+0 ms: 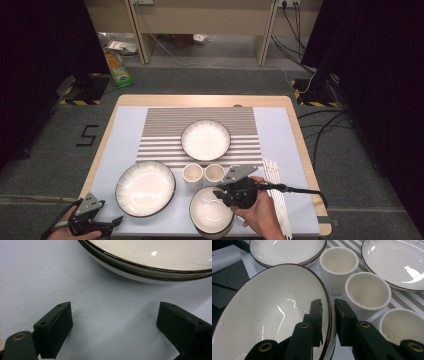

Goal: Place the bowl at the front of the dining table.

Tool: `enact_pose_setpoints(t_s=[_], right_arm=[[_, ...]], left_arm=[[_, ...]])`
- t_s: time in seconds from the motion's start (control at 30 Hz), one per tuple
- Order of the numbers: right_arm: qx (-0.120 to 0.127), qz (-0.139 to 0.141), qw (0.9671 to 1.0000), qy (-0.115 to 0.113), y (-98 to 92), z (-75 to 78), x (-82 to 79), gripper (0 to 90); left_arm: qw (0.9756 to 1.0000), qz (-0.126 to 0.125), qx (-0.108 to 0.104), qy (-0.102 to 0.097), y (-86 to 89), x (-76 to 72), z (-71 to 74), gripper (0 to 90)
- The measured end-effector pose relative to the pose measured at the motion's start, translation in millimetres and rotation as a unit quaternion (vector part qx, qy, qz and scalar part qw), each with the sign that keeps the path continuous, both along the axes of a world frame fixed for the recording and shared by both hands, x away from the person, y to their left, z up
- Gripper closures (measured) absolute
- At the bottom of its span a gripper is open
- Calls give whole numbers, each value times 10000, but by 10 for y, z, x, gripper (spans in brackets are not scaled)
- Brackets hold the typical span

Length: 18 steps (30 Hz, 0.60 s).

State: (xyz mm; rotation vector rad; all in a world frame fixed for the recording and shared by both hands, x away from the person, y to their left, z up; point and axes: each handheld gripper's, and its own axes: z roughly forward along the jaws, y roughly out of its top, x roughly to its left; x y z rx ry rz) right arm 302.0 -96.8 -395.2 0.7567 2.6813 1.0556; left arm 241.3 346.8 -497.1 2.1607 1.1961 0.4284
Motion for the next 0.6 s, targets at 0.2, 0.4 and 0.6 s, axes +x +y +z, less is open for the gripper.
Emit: enact_pose_setpoints(t_s=[0.2,0.4,0.6], right_arm=[[-56,4,10000,-48,6,-3,5,810],[-55,31,9999,-124,0,-4,-7,815],[66,28,9998,-169,-14,14,-9,812]], left_arm=[[10000,1,-6,-2,0,1,-1,120],[10000,0,-5,-2,0,1,-1,120],[10000,0,-4,-1,1,1,0,120]])
